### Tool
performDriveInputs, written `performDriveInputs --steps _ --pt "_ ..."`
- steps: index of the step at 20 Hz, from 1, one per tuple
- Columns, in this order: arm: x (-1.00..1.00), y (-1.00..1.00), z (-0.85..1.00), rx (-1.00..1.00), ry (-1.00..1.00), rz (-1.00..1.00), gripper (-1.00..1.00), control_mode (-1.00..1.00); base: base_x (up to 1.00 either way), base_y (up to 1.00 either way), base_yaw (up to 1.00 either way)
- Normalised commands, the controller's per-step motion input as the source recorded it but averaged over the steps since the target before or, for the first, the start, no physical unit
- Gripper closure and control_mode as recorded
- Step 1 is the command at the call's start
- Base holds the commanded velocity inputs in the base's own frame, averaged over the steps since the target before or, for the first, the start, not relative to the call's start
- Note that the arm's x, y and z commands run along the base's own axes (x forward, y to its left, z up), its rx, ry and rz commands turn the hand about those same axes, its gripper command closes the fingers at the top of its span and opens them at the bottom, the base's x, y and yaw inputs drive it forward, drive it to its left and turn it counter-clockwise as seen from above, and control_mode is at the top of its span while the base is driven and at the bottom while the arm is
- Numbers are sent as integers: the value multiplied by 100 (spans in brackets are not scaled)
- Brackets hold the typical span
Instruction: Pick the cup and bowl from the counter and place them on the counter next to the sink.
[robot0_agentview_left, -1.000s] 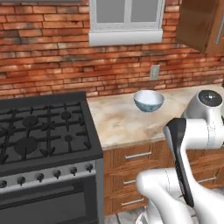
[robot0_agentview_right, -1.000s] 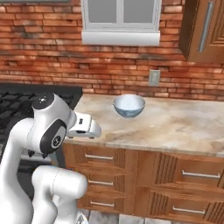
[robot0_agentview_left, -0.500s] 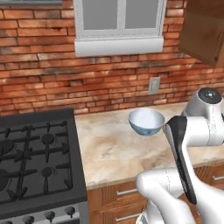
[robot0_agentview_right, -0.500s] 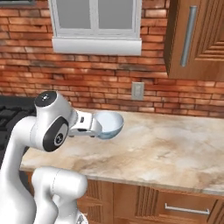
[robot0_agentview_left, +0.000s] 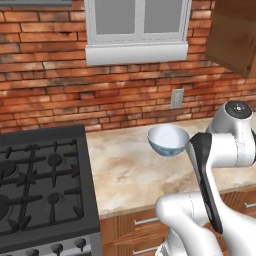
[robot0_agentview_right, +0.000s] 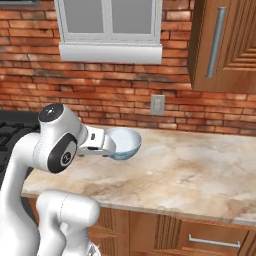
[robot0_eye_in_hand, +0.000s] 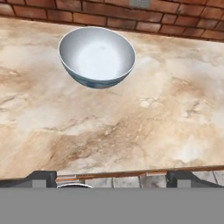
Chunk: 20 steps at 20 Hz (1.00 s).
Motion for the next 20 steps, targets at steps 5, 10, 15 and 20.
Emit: performDriveInputs --steps 5,10,15,20 --pt "0 0 0 0 0 0 -100 100 0 0 0" --pt "1 15 0 0 0 3 -100 -100 0 0 0" --pt "12 41 -3 1 0 16 -100 -100 0 0 0" --pt "56 37 -8 2 0 22 -100 -100 0 0 0"
